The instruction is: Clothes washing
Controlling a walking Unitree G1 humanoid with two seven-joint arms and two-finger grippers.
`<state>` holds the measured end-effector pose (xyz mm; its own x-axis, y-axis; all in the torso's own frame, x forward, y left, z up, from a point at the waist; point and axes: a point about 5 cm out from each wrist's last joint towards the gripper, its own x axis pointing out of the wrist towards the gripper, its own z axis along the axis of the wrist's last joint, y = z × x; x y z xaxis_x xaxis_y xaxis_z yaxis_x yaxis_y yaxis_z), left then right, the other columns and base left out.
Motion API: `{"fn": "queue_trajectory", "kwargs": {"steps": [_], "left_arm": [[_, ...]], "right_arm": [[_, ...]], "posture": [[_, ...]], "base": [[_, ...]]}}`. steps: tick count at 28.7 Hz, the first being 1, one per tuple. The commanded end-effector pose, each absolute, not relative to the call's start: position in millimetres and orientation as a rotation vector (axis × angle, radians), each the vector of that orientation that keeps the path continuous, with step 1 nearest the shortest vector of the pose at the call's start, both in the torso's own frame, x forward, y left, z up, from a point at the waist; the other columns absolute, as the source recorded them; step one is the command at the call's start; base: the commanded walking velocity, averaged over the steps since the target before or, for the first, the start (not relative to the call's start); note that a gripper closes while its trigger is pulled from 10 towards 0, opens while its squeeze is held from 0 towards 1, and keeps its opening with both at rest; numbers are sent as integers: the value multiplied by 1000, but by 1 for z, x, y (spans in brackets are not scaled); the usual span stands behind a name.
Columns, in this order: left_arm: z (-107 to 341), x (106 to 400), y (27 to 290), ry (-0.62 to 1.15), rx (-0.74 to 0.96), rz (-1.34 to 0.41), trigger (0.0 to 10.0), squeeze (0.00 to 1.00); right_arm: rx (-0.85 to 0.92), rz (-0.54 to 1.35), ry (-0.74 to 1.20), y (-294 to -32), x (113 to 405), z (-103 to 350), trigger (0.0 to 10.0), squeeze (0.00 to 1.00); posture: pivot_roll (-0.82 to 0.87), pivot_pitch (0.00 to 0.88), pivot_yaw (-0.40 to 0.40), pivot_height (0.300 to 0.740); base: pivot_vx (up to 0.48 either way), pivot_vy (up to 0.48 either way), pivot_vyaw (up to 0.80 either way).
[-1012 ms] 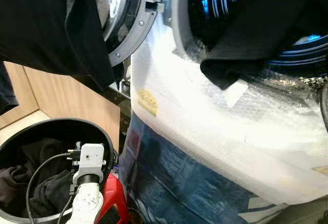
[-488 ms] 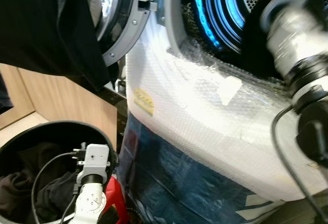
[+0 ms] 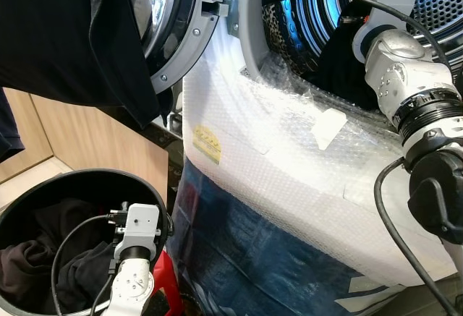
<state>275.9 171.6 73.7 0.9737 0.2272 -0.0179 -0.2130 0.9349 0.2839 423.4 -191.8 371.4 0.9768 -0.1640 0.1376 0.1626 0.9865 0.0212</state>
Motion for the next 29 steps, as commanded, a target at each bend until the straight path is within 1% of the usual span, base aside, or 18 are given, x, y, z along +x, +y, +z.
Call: {"fn": "queue_trajectory", "kwargs": {"steps": [1,2,4,7,8,10,14,15,21,23,26,28,29], "left_arm": [[51,267,158,161,280,154,10000,0],[51,267,159,163,283,155,10000,0],[51,267,161,167,285,156,10000,0],[50,268,161,173,289,153,10000,0],[50,268,161,173,289,153,10000,0],[50,270,163,173,297,147,10000,0],[49,271,167,181,294,165,10000,0],[50,270,169,179,293,176,10000,0],[50,267,171,180,296,189,10000,0],[50,266,172,179,289,192,10000,0],[46,265,172,193,299,180,10000,0],[47,267,171,192,309,159,10000,0],[47,267,171,192,309,159,10000,0]], "right_arm": [[67,-238,-207,-212,416,392,10000,1000],[98,-266,-210,-219,415,392,10000,1000],[134,-280,-210,-224,414,392,10000,1000],[209,-268,-206,-226,414,390,10000,1000],[209,-268,-206,-226,414,390,10000,1000],[300,-241,-197,-221,415,387,10000,1000],[336,-229,-191,-215,417,383,10000,1000],[352,-212,-173,-208,419,379,10000,1000],[334,-190,-153,-184,424,370,10000,1000],[321,-198,-162,-183,423,371,10000,1000],[251,-225,-188,-180,422,368,10000,1000],[209,-292,-211,-186,417,362,10000,1000],[209,-292,-211,-186,417,362,10000,1000]], "posture": [[115,3,-187,740],[111,2,-187,740],[98,1,-183,740],[81,0,-176,740],[81,0,-176,740],[79,0,-185,740],[79,0,-186,740],[88,0,-192,740],[85,0,-208,740],[82,2,-207,740],[67,0,-186,740],[56,4,-157,740],[56,4,-157,740]], "base": [[0,0,0],[0,0,0],[0,0,0],[0,0,0],[0,0,0],[0,0,0],[0,0,0],[0,0,0],[0,0,0],[0,0,0],[0,0,0],[0,0,0],[0,0,0]]}}
